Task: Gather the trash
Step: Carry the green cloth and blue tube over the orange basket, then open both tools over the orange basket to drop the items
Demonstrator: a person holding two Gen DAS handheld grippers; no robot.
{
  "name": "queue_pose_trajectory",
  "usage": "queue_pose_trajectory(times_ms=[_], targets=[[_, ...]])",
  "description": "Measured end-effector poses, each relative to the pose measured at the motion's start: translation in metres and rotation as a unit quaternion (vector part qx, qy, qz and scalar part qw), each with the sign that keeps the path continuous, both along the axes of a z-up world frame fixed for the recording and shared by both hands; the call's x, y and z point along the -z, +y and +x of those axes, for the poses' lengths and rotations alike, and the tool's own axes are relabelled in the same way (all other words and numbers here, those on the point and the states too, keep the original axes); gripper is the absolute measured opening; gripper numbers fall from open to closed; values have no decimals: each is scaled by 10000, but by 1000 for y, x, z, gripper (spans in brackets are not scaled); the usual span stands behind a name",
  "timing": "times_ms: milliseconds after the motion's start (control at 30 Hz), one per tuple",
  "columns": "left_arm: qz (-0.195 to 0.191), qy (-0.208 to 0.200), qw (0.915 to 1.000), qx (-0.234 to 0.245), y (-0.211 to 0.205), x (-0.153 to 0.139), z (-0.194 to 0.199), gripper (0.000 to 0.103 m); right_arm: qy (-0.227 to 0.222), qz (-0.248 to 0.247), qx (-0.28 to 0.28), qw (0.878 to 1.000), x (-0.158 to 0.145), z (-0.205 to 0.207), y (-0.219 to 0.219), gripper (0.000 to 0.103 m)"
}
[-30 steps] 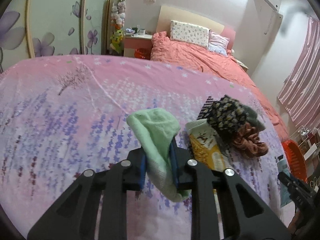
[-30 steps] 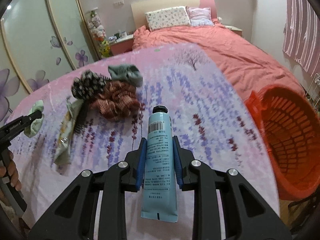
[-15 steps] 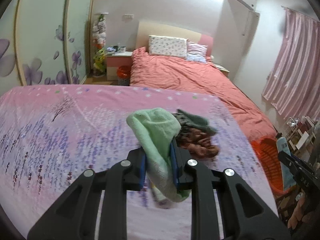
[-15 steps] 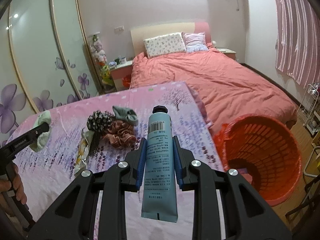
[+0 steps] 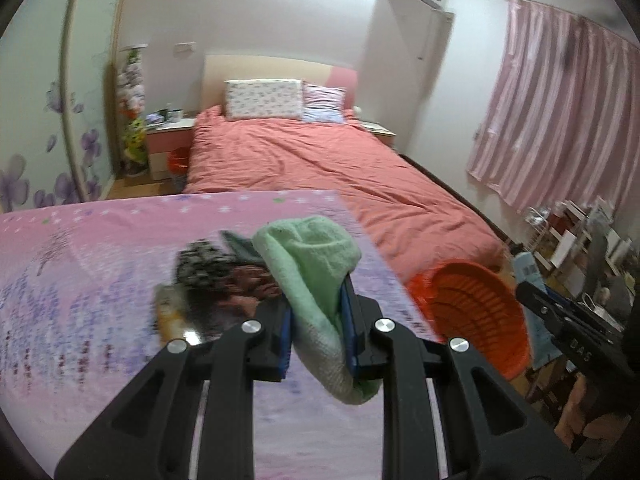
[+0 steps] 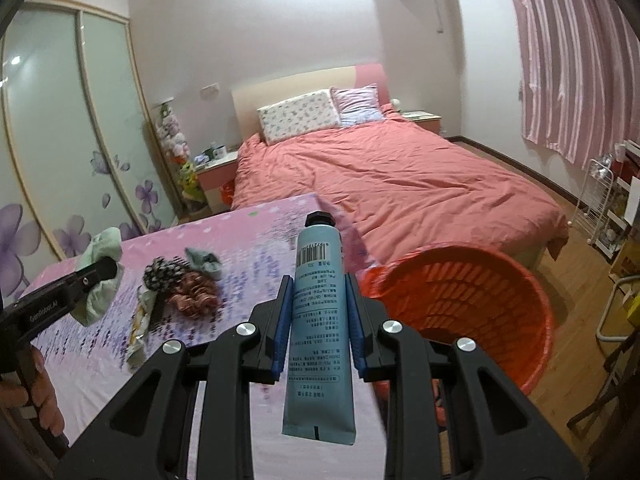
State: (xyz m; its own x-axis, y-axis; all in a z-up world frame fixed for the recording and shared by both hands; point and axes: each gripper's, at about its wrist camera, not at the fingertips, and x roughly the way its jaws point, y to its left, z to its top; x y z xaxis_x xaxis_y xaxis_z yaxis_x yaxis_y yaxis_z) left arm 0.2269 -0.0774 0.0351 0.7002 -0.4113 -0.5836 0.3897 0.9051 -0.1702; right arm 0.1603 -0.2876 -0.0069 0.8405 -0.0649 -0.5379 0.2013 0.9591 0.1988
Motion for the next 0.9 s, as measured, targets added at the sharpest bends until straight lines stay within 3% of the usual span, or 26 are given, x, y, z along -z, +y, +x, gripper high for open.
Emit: queue_pose_trajectory(times_ms=[267, 567, 667, 733, 900], targets=[[-112, 90, 9967, 803, -89, 7, -7, 21, -40, 237, 438, 9988, 9, -8, -61, 26], [-141, 302, 9856, 1659, -188, 31, -1, 23, 25, 704, 872, 9937, 31, 4, -125, 26], [-6, 406, 9823, 1827, -219, 47, 4, 33, 76, 771, 943, 9925, 42, 16, -141, 23], [177, 444, 9814, 1858, -236, 62, 8, 54, 132, 815, 999, 9916, 50, 23, -149, 27], [441, 645, 9828, 1674, -240, 93, 25, 63, 335, 798, 1086, 9903, 71, 25, -157, 37]])
